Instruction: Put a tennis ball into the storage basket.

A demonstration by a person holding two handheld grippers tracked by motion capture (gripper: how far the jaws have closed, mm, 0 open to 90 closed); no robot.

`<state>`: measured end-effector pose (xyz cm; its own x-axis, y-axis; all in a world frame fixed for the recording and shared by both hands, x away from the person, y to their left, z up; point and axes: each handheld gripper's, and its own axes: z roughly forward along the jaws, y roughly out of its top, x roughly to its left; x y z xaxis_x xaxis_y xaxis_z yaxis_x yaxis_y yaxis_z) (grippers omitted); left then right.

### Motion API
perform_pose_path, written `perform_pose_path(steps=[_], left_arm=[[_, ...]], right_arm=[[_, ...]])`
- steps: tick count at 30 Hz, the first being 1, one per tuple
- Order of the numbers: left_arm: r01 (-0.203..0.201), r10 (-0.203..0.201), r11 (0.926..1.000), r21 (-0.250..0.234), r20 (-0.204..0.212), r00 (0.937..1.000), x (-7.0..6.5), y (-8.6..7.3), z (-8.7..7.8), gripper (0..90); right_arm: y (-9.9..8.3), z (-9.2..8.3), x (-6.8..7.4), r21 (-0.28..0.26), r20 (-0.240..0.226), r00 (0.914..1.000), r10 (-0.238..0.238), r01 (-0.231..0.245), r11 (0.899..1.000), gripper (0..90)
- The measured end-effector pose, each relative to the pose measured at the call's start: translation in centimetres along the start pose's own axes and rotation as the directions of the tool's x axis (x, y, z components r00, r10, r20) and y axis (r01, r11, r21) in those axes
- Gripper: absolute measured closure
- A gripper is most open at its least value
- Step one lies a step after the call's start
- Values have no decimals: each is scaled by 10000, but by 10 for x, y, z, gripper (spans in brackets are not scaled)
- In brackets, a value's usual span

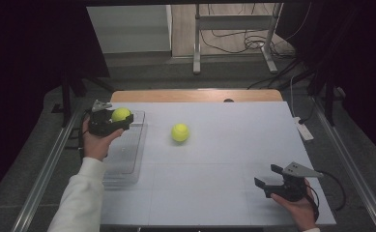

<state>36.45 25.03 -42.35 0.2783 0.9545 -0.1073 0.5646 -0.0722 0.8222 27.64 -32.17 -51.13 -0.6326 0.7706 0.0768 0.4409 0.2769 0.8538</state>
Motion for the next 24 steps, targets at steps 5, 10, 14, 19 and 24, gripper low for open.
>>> perform_pose_path(steps=[5,10,14,19,24], left_arm=[[72,-69,9999,157,-193,9998,7,3,4,268],[158,-148,9993,334,-293,9995,12,5,8,268],[179,-162,9987,469,-359,9992,14,7,11,268],[141,-116,9981,597,-413,9991,16,9,14,268],[150,-121,9973,719,-410,9991,18,8,18,268]], right_arm=[[0,-1,-1,12,36,10000,12,-12,10000,131],[0,0,-1,9,15,10000,16,-16,10000,131],[0,0,-1,21,14,10000,13,-13,10000,131],[-1,0,-1,25,6,10000,-3,3,10000,131],[-1,1,-1,53,10,10000,-15,15,10000,131]])
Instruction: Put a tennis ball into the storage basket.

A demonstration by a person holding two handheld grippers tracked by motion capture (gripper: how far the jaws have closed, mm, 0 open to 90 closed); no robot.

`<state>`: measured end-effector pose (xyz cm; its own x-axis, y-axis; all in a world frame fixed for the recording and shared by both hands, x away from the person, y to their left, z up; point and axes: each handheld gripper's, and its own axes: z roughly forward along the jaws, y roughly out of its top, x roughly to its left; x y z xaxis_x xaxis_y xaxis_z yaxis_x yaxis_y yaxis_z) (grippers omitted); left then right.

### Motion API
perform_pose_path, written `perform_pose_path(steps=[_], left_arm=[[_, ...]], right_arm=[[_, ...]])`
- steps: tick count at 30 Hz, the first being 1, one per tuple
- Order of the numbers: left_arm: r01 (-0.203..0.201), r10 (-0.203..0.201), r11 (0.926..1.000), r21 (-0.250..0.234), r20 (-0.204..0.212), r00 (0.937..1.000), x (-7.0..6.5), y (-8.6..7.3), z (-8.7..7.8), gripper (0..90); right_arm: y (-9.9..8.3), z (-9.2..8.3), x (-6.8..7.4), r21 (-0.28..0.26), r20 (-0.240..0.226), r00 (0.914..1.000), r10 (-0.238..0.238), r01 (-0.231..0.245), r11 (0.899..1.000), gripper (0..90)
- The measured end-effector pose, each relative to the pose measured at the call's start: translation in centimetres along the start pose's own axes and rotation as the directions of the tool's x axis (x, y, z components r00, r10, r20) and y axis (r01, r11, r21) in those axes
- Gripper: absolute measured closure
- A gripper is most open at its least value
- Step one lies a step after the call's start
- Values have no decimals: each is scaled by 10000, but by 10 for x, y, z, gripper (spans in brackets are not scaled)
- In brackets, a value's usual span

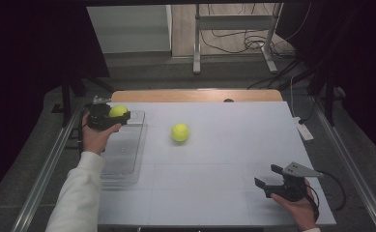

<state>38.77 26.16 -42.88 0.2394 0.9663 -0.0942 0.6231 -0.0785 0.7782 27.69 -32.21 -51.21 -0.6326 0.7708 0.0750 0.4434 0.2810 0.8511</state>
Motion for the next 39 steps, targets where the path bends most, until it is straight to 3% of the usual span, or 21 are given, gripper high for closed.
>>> perform_pose_path(steps=[22,29,39], left_arm=[[116,-118,9990,429,38,9999,4,-4,11,267],[45,-50,9956,933,50,10000,4,-7,21,267],[55,-62,9919,1266,55,10000,6,-11,28,267]], right_arm=[[0,0,0,25,-5,10000,-29,29,10000,131],[0,1,1,35,-4,10000,-41,41,10000,131],[-1,1,1,55,-8,10000,-49,49,10000,131]])
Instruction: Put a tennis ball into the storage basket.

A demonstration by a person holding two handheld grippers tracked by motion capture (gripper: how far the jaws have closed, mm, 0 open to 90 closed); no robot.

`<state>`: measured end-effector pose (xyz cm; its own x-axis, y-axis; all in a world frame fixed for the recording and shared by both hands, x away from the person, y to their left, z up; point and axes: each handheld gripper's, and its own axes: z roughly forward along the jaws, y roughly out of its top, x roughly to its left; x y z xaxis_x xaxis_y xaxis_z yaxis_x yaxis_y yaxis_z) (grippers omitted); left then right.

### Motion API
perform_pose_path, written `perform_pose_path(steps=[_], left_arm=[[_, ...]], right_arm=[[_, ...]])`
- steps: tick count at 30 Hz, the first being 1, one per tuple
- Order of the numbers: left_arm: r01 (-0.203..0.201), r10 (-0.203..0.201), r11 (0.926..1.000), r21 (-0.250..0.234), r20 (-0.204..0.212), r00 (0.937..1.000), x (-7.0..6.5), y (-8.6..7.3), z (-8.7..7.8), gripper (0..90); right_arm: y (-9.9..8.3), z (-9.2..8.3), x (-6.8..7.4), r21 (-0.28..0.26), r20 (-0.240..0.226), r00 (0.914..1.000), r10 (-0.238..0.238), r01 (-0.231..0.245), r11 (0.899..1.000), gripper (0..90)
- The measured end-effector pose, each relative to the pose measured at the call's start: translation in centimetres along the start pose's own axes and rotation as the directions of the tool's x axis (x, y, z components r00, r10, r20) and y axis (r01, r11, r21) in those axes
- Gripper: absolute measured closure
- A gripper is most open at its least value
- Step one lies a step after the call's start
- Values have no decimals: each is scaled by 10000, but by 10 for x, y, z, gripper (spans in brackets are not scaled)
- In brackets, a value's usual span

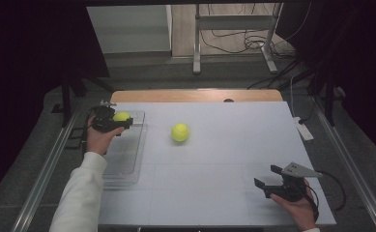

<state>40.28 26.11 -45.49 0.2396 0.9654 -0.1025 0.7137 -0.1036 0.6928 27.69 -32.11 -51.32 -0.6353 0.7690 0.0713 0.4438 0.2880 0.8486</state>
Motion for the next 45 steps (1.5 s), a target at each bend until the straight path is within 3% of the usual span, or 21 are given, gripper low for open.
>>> perform_pose_path(steps=[17,33,45], left_arm=[[29,-33,9982,593,70,10000,2,-7,13,267],[-141,166,9910,1332,-173,9997,5,-11,28,266],[4,64,9872,1597,-418,9991,5,-12,43,265]], right_arm=[[0,0,0,11,-9,10000,2,-2,10000,131],[0,0,0,11,-9,10000,15,-15,10000,131],[-1,0,-1,24,-9,10000,6,-6,10000,131]])
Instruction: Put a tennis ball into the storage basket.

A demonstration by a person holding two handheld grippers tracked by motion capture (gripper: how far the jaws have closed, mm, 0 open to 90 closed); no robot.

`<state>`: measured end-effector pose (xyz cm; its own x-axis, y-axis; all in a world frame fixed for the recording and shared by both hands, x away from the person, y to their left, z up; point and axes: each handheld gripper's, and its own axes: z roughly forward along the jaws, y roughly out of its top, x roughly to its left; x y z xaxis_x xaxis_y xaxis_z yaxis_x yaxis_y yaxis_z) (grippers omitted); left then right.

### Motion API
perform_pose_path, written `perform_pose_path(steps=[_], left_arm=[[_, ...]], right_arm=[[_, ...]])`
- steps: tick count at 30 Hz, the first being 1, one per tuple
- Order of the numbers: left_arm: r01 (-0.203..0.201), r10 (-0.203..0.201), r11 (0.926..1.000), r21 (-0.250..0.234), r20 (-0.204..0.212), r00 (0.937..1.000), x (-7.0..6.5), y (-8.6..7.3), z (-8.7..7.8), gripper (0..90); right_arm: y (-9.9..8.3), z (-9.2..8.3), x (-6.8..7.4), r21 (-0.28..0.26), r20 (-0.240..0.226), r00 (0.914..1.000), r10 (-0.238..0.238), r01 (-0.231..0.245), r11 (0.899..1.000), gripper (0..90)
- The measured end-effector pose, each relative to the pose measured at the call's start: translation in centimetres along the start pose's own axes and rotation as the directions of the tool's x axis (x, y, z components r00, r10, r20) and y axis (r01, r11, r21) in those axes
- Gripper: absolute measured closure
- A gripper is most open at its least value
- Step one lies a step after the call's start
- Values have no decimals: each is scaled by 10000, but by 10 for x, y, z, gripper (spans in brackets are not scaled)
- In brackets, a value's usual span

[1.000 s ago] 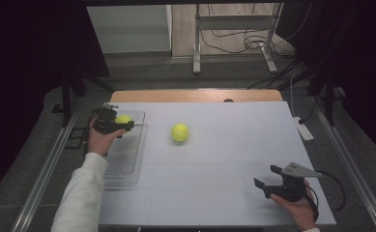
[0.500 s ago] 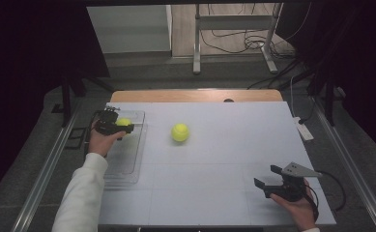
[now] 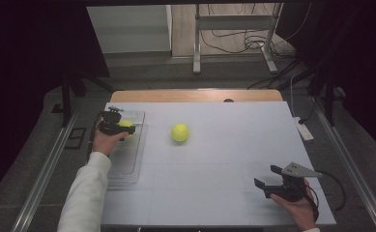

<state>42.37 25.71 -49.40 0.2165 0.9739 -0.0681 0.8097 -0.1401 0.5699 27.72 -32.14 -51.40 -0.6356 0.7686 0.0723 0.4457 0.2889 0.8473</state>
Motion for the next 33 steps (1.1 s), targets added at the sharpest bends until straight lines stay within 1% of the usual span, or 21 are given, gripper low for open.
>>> perform_pose_path(steps=[5,8,9,10,11,12,13,14,15,18,19,21,23,24,26,28,33], left_arm=[[85,-85,10000,30,-171,9998,1,0,2,263],[235,-238,9997,-66,-350,9991,2,1,1,254],[274,-281,9994,-196,-387,9989,2,1,1,243],[274,-281,9994,-196,-387,9989,2,1,1,214],[387,-403,9978,-547,-292,9988,2,2,-3,198],[472,-486,9964,-700,-180,9987,2,3,-6,188],[472,-486,9964,-700,-180,9987,2,3,-6,173],[440,-451,9953,-864,-104,9989,2,3,-8,173],[500,-506,9941,-963,-35,9987,1,3,-10,164],[379,-371,9934,-1083,96,9993,2,3,-15,154],[435,-419,9927,-1124,168,9990,2,2,-16,150],[382,-344,9915,-1244,320,9989,2,1,-20,144],[287,-226,9894,-1421,442,9988,1,0,-24,146],[328,-252,9882,-1495,524,9983,0,-1,-25,148],[285,-167,9849,-1706,702,9974,-1,-2,-30,150],[257,-123,9841,-1759,770,9970,-2,-3,-33,152],[95,130,9781,-2080,1068,9942,-8,-5,-41,153]], right_arm=[[0,0,0,3,1,10000,-8,8,10000,131],[0,0,0,3,-8,10000,-21,21,10000,131],[0,0,0,4,-11,10000,-21,21,10000,131],[0,0,0,5,-13,10000,-16,16,10000,131],[0,0,0,8,-12,10000,-19,19,10000,130],[0,0,0,9,-12,10000,-14,14,10000,131],[0,0,0,9,-12,10000,-14,14,10000,131],[0,0,0,12,-7,10000,-19,19,10000,131],[0,0,0,11,-3,10000,-15,15,10000,131],[0,0,0,4,-16,10000,-36,36,10000,131],[0,0,0,4,-15,10000,-40,40,10000,131],[0,0,0,-3,-11,10000,-32,32,10000,130],[0,0,0,-7,-7,10000,-27,27,10000,131],[0,0,0,-4,-7,10000,-28,28,10000,131],[0,0,0,-2,-9,10000,-27,27,10000,131],[0,0,0,-7,-1,10000,-16,16,10000,131],[0,0,0,15,44,10000,37,-37,10000,131]])
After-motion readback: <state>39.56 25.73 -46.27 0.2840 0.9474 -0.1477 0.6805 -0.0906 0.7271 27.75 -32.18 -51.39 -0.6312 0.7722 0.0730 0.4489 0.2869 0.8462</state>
